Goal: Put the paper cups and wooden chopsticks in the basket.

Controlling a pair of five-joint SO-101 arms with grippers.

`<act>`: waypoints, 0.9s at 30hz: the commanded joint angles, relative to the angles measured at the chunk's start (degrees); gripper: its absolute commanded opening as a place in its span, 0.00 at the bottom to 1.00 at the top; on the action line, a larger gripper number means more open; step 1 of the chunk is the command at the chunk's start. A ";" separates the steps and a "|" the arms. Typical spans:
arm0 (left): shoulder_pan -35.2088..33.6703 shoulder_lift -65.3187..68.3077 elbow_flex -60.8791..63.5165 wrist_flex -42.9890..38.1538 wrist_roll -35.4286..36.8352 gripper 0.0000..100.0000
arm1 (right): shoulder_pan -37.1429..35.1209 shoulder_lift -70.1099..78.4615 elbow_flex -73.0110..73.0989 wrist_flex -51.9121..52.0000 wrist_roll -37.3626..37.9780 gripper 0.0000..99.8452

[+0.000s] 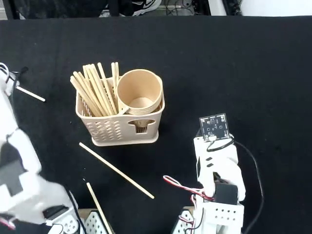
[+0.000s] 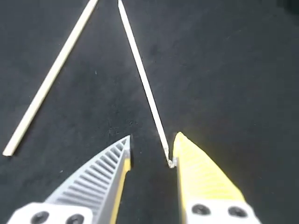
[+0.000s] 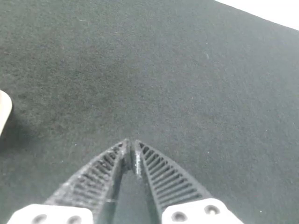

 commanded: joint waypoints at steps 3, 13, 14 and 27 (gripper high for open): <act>-0.66 22.42 -25.19 5.63 2.29 0.16 | -0.62 -1.98 -0.22 -0.70 0.35 0.01; -0.92 58.64 -77.23 27.08 4.40 0.22 | -0.53 -1.98 -0.22 -0.70 0.35 0.01; -1.27 61.63 -81.54 28.57 4.92 0.22 | -0.44 -1.98 -0.22 -0.70 0.35 0.01; -1.01 74.11 -92.70 35.43 9.76 0.03 | -0.35 -1.98 -0.22 -0.62 0.35 0.01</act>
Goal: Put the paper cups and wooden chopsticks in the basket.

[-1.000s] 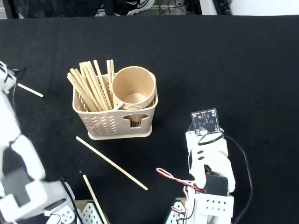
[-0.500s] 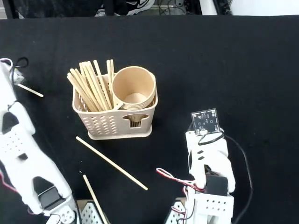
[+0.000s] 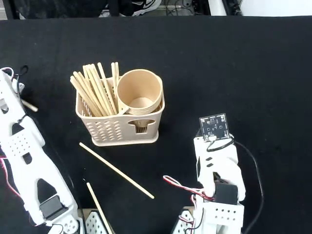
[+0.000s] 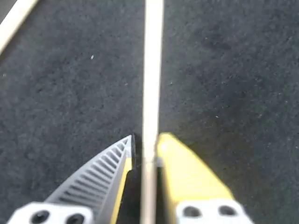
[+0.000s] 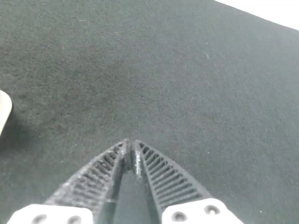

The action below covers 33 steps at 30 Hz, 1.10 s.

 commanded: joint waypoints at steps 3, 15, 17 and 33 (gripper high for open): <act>0.66 -0.97 -0.22 2.55 -0.79 0.03 | -0.35 -1.98 -0.22 -0.62 0.35 0.01; 1.54 -28.31 3.65 13.54 -4.75 0.03 | -0.35 -1.98 -0.22 -0.62 0.35 0.01; 1.54 -36.48 9.27 13.54 -4.75 0.03 | -0.35 -1.98 -0.22 -0.70 0.35 0.01; 18.68 -111.30 63.43 2.64 -5.01 0.03 | -0.53 -1.98 -0.22 -0.70 0.35 0.01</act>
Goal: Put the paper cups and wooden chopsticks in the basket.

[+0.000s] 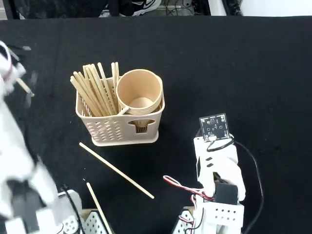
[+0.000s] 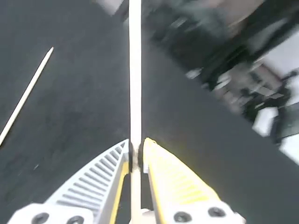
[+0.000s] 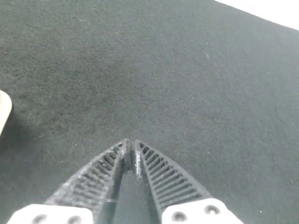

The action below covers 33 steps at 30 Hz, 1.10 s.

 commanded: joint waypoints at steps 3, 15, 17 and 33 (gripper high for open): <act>8.48 -27.87 26.07 -17.49 -0.70 0.03 | -0.53 -1.98 -0.22 -0.70 0.35 0.01; 28.44 -72.62 89.89 -62.68 -11.16 0.03 | -0.62 -1.98 -0.22 -0.70 0.35 0.01; 31.08 -77.98 97.63 -65.76 -12.92 0.03 | -0.62 -1.98 -0.22 -0.70 0.35 0.01; 26.15 -86.86 111.69 -63.91 -8.26 0.22 | -0.62 -1.98 -0.22 -0.70 0.35 0.01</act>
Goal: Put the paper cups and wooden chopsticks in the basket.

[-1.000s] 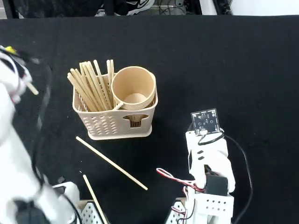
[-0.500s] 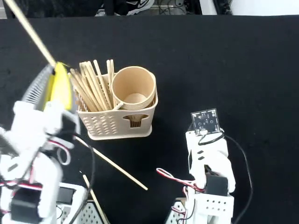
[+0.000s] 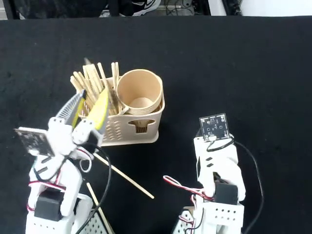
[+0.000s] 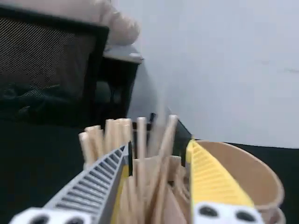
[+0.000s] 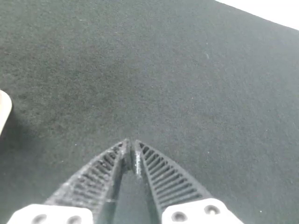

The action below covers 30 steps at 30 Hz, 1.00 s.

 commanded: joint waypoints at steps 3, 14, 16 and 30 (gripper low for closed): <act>-7.87 3.87 -8.92 2.11 2.99 0.22 | -0.62 -1.98 -0.22 -0.70 0.35 0.01; -43.74 25.76 -39.08 27.52 -6.33 0.22 | -0.62 -1.98 -0.22 -0.70 0.35 0.01; -49.80 33.85 -39.69 27.60 -10.64 0.22 | -0.62 -1.98 -0.22 -0.70 0.35 0.01; -61.93 93.71 -61.49 17.49 -28.22 0.22 | -0.62 -1.98 -0.22 -0.70 0.35 0.01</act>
